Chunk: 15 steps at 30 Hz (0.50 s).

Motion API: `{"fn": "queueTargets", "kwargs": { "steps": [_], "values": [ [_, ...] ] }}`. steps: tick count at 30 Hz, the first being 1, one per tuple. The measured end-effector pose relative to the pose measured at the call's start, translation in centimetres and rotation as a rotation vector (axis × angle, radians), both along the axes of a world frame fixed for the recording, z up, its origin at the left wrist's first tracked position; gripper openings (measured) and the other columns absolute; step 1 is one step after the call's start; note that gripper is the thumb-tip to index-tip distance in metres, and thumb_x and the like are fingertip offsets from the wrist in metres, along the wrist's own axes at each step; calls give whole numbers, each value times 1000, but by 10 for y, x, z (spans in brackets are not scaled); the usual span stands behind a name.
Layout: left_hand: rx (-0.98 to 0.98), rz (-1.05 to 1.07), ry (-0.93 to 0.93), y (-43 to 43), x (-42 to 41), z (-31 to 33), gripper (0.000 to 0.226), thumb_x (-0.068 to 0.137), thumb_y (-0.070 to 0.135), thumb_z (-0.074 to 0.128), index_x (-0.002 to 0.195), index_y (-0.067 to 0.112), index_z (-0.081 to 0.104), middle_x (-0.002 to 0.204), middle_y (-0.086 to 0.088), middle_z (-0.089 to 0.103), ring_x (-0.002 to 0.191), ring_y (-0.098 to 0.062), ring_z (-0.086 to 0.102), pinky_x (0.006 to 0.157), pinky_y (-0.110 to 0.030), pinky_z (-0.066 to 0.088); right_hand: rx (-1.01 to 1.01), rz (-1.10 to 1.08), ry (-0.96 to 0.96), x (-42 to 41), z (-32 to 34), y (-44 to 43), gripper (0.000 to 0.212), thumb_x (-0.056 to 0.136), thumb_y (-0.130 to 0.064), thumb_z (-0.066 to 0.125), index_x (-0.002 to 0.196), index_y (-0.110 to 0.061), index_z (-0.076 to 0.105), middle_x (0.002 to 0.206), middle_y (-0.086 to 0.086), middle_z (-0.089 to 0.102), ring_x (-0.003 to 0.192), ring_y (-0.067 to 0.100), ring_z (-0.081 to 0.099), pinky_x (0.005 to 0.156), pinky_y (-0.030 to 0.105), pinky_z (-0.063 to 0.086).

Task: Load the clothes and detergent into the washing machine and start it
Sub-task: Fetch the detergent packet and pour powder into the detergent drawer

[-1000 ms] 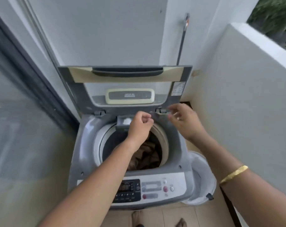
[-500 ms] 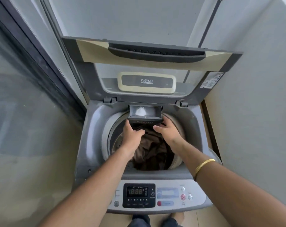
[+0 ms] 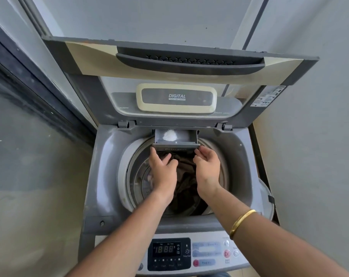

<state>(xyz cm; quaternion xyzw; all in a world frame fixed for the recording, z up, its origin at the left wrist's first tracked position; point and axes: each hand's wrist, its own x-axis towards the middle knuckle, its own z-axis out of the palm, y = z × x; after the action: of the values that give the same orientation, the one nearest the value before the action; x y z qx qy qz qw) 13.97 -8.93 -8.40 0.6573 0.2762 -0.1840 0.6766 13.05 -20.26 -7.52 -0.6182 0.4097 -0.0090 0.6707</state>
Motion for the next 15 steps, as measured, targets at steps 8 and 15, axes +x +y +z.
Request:
{"fn": "queueTargets", "kwargs": {
  "steps": [8, 15],
  "values": [
    [-114, -114, -124, -14, 31, 14, 91, 109, 6, 60, 178, 35, 9, 185, 16, -1, 156, -12, 45, 132, -43, 41, 39, 163, -44, 34, 10, 3, 69, 102, 6, 55, 166, -14, 39, 167, 7, 49, 154, 17, 46, 110, 24, 45],
    [-57, -196, -106, 5, 33, 7, 91, 91, 28, 67, 171, 49, 27, 182, 14, 23, 162, -18, 39, 133, -54, 39, 21, 282, -74, 23, 11, -5, 74, 103, -1, 61, 168, -24, 36, 169, -3, 45, 153, 16, 45, 108, 26, 43]
  ]
}}
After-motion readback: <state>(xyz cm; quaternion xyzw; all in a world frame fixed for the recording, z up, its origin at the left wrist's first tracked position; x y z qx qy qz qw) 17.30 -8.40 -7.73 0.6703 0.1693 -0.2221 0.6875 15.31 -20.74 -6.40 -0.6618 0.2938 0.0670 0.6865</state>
